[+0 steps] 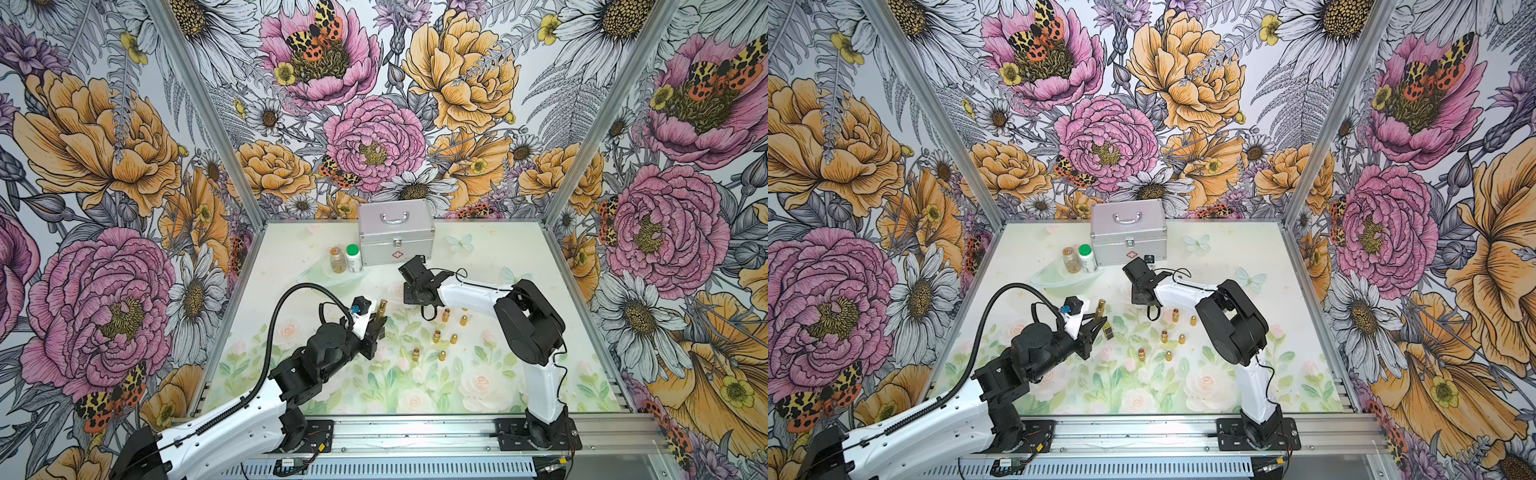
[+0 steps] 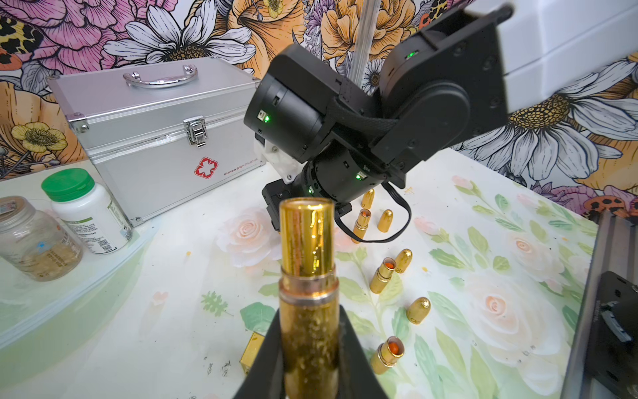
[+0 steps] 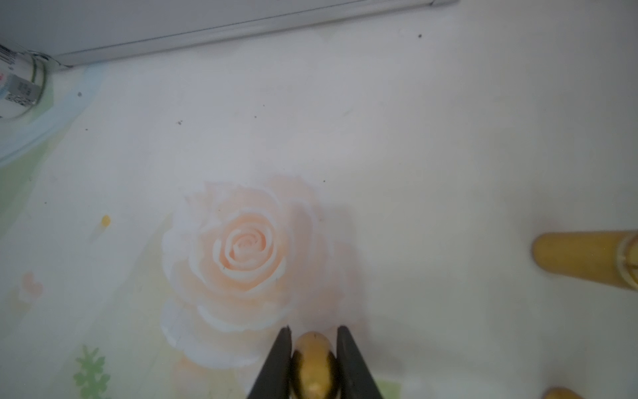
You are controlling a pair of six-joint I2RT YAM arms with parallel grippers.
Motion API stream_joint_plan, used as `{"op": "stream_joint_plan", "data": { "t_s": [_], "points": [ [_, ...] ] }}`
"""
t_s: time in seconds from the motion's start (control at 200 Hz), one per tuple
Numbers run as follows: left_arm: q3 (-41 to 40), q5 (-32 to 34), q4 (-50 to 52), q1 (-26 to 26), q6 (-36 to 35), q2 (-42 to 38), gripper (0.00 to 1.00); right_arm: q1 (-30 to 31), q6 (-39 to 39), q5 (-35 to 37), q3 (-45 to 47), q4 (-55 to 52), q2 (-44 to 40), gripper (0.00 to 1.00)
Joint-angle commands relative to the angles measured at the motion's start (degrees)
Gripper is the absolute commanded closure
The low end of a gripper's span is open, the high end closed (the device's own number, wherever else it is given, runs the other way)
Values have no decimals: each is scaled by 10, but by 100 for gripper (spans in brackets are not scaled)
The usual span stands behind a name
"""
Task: Open the lipstick cap
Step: Place the cover at the center of the board.
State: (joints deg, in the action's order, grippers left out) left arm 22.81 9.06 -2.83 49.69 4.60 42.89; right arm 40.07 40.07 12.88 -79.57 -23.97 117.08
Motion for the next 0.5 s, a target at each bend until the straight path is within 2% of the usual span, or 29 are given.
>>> {"op": "stream_joint_plan", "data": {
  "t_s": [0.0,0.175,0.495],
  "points": [
    [-8,11,-16,-5,11,-5,100,6,6,15,-13,12,21,75],
    [-8,10,-16,-6,11,-5,100,10,8,17,-12,14,26,73],
    [-7,11,-16,-8,11,-5,100,15,2,13,-13,13,-24,59]
  ]
}}
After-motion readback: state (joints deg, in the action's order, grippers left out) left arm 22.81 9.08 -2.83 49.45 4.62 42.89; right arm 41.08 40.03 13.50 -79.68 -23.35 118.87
